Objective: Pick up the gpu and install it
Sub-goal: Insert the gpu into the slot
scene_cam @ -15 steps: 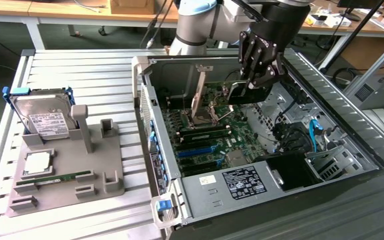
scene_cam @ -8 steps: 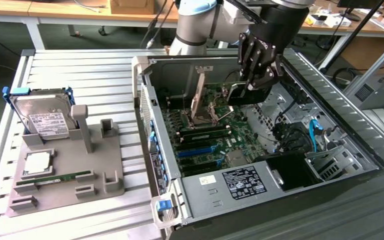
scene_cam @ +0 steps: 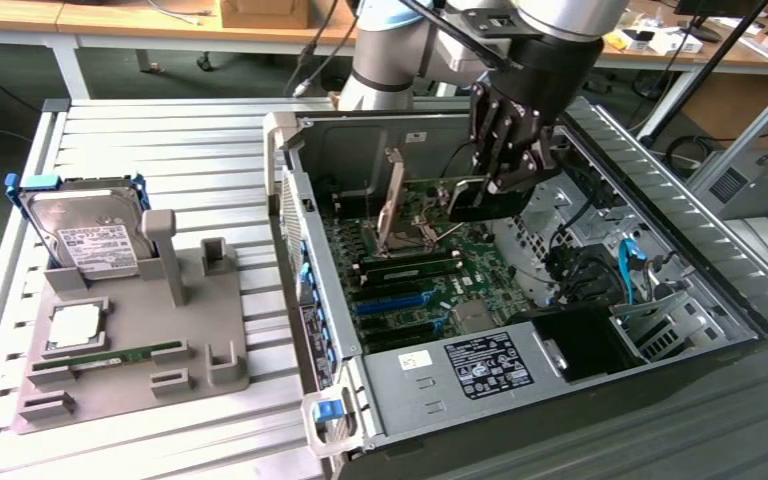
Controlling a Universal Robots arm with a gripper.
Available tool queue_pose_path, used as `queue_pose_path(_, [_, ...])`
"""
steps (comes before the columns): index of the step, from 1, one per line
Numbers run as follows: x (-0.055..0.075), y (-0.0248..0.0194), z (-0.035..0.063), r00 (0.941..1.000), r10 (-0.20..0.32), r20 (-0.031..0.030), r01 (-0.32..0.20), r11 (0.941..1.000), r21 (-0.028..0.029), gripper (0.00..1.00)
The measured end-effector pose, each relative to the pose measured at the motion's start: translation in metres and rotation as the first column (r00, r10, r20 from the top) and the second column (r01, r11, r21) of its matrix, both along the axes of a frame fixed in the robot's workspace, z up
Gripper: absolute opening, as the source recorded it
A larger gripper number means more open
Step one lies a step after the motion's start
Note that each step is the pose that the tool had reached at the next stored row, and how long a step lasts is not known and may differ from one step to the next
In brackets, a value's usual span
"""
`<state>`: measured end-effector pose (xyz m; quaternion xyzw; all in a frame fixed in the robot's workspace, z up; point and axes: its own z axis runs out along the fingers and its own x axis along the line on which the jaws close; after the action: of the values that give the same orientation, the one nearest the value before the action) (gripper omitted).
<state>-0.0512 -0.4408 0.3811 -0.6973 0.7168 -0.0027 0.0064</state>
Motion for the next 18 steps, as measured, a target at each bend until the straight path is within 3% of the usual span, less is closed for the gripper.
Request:
queue_pose_path(7, [-0.002, 0.0, -0.0095, 1.0, 0.0, 0.0, 0.0, 1.0, 0.002, 0.27])
queue_pose_path(8, [-0.002, 0.0, -0.0107, 1.0, 0.0, -0.0001, 0.0, 1.0, 0.0035, 0.27])
queue_pose_path(11, [-0.002, 0.0, -0.0129, 1.0, 0.0, -0.0001, 0.0, 0.9999, 0.015, 0.27])
queue_pose_path(18, [-0.003, -0.0001, -0.0178, 1.0, 0.0, 0.0, 0.0, 0.9999, 0.0166, 0.27])
